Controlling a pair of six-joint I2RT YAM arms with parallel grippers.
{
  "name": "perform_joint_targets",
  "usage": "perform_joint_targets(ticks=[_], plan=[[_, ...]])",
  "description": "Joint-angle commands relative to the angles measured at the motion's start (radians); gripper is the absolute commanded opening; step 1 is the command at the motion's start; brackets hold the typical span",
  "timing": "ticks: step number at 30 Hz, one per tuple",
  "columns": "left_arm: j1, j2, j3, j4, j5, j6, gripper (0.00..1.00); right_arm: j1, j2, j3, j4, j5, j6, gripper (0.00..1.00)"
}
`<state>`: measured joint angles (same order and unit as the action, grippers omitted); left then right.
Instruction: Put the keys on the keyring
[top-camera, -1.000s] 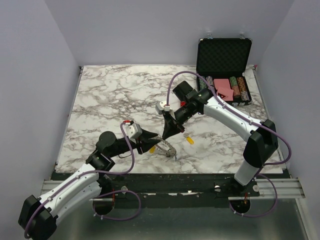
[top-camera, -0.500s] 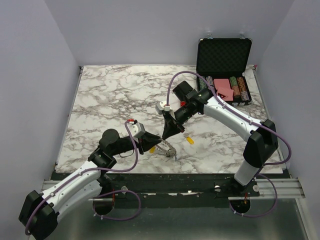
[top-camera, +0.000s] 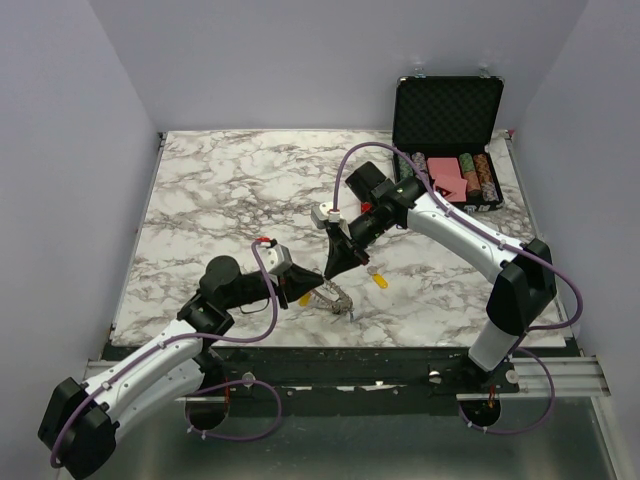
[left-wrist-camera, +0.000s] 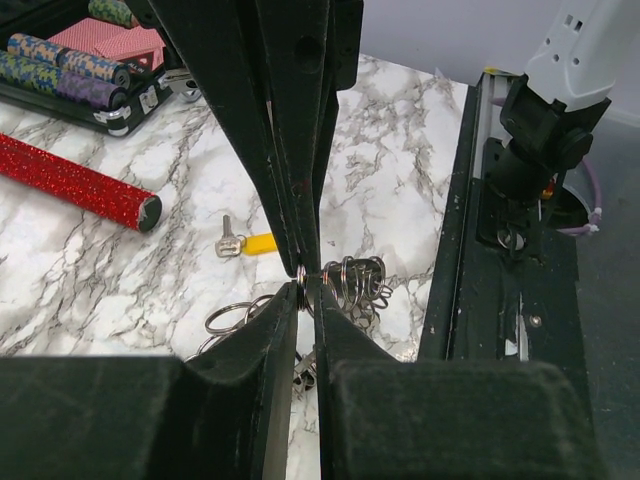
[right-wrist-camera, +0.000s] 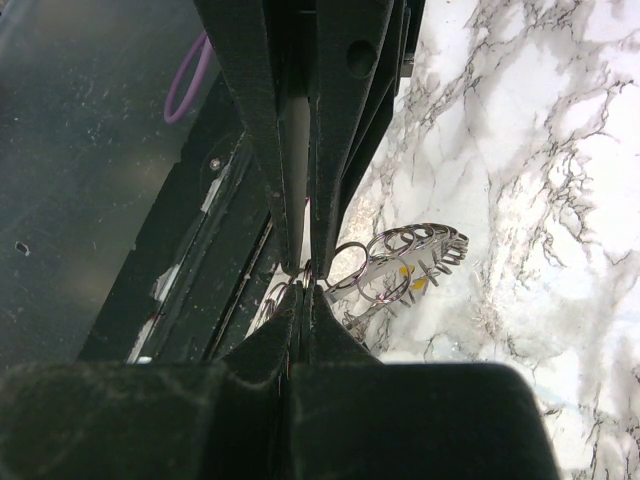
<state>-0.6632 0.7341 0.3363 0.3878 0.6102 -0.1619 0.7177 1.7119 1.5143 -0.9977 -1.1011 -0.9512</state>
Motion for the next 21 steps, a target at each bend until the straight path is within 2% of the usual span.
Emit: perform_joint_targets(ticks=[1, 15, 21], plan=[[0.001, 0.005, 0.029, 0.029, 0.045, 0.004, 0.19, -0.006, 0.009, 0.034, -0.019, -0.051, -0.001, 0.00], [-0.001, 0.030, 0.026, 0.063, 0.057, -0.016, 0.18, -0.004, 0.009, 0.030, -0.018, -0.055, 0.002, 0.00], [0.001, 0.036, 0.027, 0.072, 0.059, -0.019, 0.14, -0.006, 0.009, 0.027, -0.016, -0.059, 0.002, 0.00]])
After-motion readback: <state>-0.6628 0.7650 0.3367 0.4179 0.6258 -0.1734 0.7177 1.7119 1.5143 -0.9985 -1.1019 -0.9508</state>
